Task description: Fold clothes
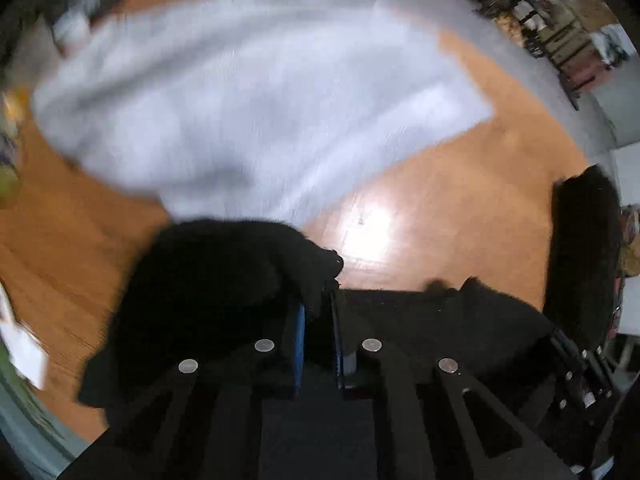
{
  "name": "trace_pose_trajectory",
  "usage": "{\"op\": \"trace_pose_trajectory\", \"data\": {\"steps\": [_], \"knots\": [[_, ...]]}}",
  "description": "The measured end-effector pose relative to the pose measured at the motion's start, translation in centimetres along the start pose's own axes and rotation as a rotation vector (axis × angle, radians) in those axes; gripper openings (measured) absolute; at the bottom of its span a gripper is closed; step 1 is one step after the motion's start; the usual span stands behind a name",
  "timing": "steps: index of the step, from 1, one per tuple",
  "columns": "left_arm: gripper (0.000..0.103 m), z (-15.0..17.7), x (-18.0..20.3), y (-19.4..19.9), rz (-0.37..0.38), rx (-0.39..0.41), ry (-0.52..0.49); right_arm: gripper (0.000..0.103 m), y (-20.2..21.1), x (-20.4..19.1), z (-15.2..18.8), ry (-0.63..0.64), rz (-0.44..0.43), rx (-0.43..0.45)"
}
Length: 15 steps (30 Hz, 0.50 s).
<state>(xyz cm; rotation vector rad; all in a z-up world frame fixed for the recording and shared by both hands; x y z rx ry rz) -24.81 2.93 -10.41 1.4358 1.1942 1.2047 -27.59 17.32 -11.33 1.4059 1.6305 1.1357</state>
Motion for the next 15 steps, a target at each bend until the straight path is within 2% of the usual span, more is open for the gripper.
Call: {"op": "trace_pose_trajectory", "data": {"steps": [3, 4, 5, 6, 7, 8, 9, 10, 12, 13, 15], "knots": [[0.012, -3.0, 1.1, 6.3, 0.032, 0.184, 0.004, 0.009, 3.2, 1.3, -3.3, -0.010, 0.068, 0.105], [0.014, -4.0, 0.9, 6.9, 0.073, 0.229, 0.057, 0.009, 4.5, 2.1, -4.8, -0.041, 0.089, 0.159], [0.016, -5.0, 0.6, 7.5, 0.114, 0.274, 0.109, 0.014, 5.8, 3.2, -6.3, -0.090, 0.107, 0.217], [0.028, -6.1, 0.4, 8.1, 0.155, 0.319, 0.162, 0.024, 6.6, 4.2, -7.6, -0.142, 0.117, 0.262], [0.054, -7.1, 0.2, 8.7, 0.196, 0.364, 0.215, 0.057, 6.7, 5.2, -8.5, -0.202, 0.119, 0.272], [0.068, -6.9, -0.5, 7.9, 0.260, 0.335, 0.284, 0.078, 6.6, 6.3, -9.2, -0.272, 0.121, 0.259], [0.078, -6.8, -1.1, 7.0, 0.325, 0.306, 0.351, 0.075, 6.4, 7.1, -9.3, -0.320, 0.104, 0.247], [0.078, -5.8, -1.5, 6.4, 0.427, 0.278, 0.350, 0.065, 6.3, 7.0, -8.3, -0.333, 0.053, 0.236], [0.078, -4.0, -2.3, 5.1, 0.631, 0.220, 0.346, 0.068, 6.2, 7.0, -6.4, -0.358, -0.048, 0.213], [0.078, -2.7, -2.5, 4.8, 0.645, 0.179, 0.287, 0.071, 5.9, 6.6, -4.9, -0.354, -0.099, 0.195], [0.078, 0.3, -3.3, 4.7, 0.518, 0.153, 0.186, 0.072, 4.5, 4.7, -0.2, -0.301, -0.171, 0.122]]}}
Point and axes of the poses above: each gripper's, at about its wrist camera, not at the fingertips, and y roughly against the way its jaws point, x to its right, z to its underside, the point moved 2 cm from there along -y, roughly the way its jaws point, and after that the axes turned 4 degrees about -y, right-handed, at the moved point
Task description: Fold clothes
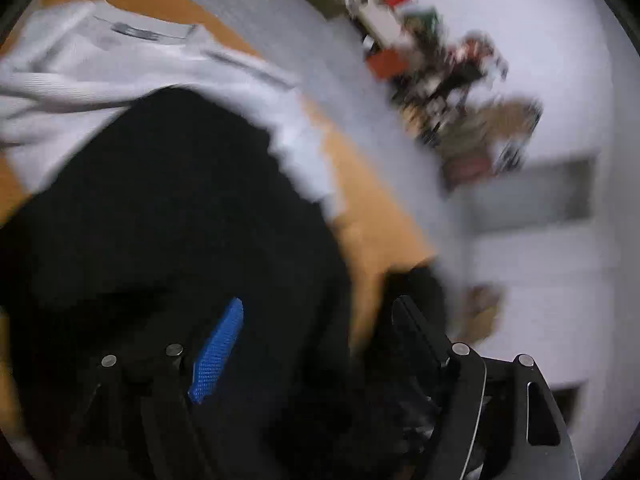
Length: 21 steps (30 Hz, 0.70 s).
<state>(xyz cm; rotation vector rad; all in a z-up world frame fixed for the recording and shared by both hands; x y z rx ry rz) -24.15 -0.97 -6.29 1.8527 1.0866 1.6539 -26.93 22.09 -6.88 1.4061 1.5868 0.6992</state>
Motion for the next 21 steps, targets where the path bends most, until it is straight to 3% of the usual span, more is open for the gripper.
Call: {"op": "trace_pose_trajectory", "data": {"steps": [2, 4, 5, 7, 13, 15, 17, 21], "knots": [[0.078, 3.5, -1.8, 1.2, -0.220, 0.000, -0.130, 0.072, -1.3, -0.1, 4.9, 0.032, -0.057, -0.108], [0.078, 7.3, -4.9, 2.2, -0.462, -0.001, -0.186, 0.071, -2.7, -0.7, 9.3, 0.076, -0.092, -0.237], [0.078, 8.7, -6.7, 2.6, -0.550, -0.013, -0.186, 0.070, -3.4, -1.0, 11.3, 0.102, -0.102, -0.295], [0.078, 11.5, -10.5, 4.0, -0.649, -0.054, -0.165, 0.069, -3.8, -1.6, 14.2, 0.156, -0.081, -0.346], [0.078, 19.0, -17.5, 6.0, -0.624, -0.182, 0.003, 0.071, -2.2, -3.7, 16.2, 0.175, -0.057, -0.266], [0.078, 20.7, -18.2, 6.3, -0.582, -0.179, 0.005, 0.073, -1.3, -5.2, 16.5, 0.209, -0.090, -0.234], [0.078, 22.2, -18.7, 6.4, -0.484, -0.159, 0.043, 0.081, -1.0, -6.8, 17.0, 0.235, -0.121, -0.214], [0.078, 24.0, -19.1, 6.9, -0.438, -0.141, 0.048, 0.080, -2.7, -8.7, 17.6, 0.278, -0.074, -0.217]]}}
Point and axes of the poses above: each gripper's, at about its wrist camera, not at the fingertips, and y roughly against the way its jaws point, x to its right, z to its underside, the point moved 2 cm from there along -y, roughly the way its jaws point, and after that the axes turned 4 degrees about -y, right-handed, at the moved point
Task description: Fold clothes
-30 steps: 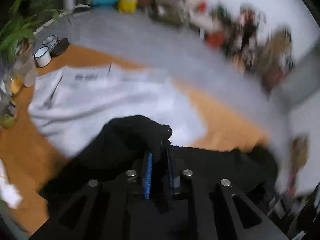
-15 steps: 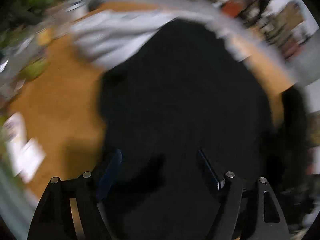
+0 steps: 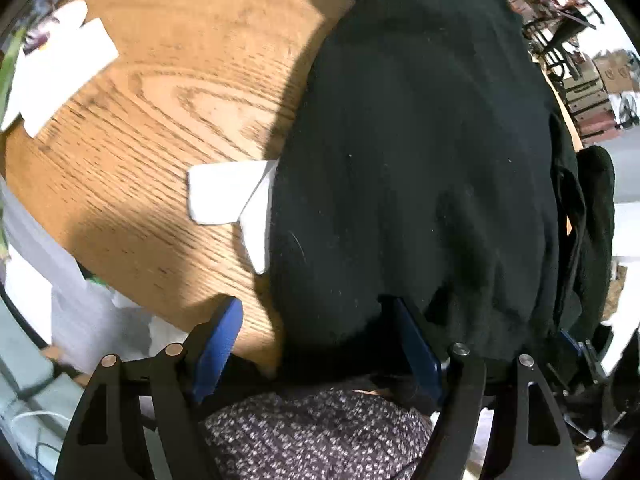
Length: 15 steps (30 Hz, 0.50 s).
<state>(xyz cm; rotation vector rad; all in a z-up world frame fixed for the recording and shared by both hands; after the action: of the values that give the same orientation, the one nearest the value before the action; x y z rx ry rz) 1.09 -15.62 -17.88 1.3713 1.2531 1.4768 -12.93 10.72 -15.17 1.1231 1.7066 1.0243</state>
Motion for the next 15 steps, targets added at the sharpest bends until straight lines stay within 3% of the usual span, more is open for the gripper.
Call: {"op": "trace_pose_trajectory", "data": {"steps": [7, 12, 14, 15], "knots": [[0.078, 2.7, -2.2, 1.5, 0.010, 0.022, 0.007, 0.077, 4.3, -2.1, 1.1, -0.038, 0.041, 0.095], [0.077, 4.0, -2.3, 1.6, 0.001, 0.027, -0.025, 0.077, 3.1, -4.6, 2.3, -0.007, -0.089, 0.048], [0.060, 4.2, -2.1, 1.6, -0.029, 0.049, -0.045, 0.077, 1.0, -5.4, 1.8, -0.018, -0.117, 0.010], [0.046, 4.3, -2.0, 1.6, -0.043, 0.059, -0.055, 0.076, -0.1, -5.7, 1.3, -0.028, -0.126, -0.009]]}}
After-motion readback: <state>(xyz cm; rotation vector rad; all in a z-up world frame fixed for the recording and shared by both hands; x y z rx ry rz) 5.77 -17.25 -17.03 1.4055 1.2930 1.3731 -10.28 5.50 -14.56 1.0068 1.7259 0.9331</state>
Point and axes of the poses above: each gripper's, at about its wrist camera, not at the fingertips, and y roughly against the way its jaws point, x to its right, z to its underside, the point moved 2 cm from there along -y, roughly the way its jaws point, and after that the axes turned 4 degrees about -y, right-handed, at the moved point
